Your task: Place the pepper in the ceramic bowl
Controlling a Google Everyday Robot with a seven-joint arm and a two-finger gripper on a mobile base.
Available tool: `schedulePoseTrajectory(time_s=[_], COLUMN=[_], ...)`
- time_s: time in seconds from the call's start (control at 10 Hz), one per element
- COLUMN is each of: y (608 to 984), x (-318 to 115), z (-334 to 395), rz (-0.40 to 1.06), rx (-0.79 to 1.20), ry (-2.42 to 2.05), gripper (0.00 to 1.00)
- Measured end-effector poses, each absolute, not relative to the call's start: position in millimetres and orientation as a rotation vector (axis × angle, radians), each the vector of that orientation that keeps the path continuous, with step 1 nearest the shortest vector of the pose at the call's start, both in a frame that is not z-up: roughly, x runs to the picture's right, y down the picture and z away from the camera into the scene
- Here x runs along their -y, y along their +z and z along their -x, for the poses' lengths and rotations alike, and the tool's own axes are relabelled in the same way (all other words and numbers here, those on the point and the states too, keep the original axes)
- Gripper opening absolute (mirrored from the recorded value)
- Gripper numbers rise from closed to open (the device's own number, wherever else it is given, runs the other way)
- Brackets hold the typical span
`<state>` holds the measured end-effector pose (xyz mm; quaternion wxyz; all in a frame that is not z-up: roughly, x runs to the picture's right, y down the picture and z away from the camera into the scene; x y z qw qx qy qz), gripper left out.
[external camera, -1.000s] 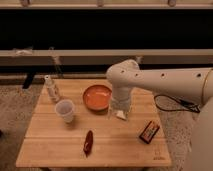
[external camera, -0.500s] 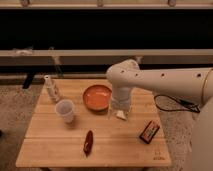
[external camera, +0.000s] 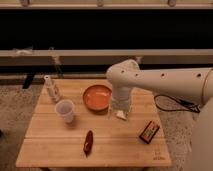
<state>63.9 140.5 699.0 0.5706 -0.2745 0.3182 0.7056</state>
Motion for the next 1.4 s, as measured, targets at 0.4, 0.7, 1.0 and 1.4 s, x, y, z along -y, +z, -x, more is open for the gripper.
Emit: schedulePoseTrajectory(time_s=[0.4, 0.7, 1.0, 1.4], y=[699, 699, 701, 696], x=[-141, -141, -153, -226], z=[-64, -64, -45, 17], rz=[0.644, 0.641, 0.602, 0.598], rx=[-0.747, -0.748, -0.702, -0.602], ry=[1.656, 1.654, 1.601, 1.508], gripper=[0.65, 0.65, 0.65, 0.65])
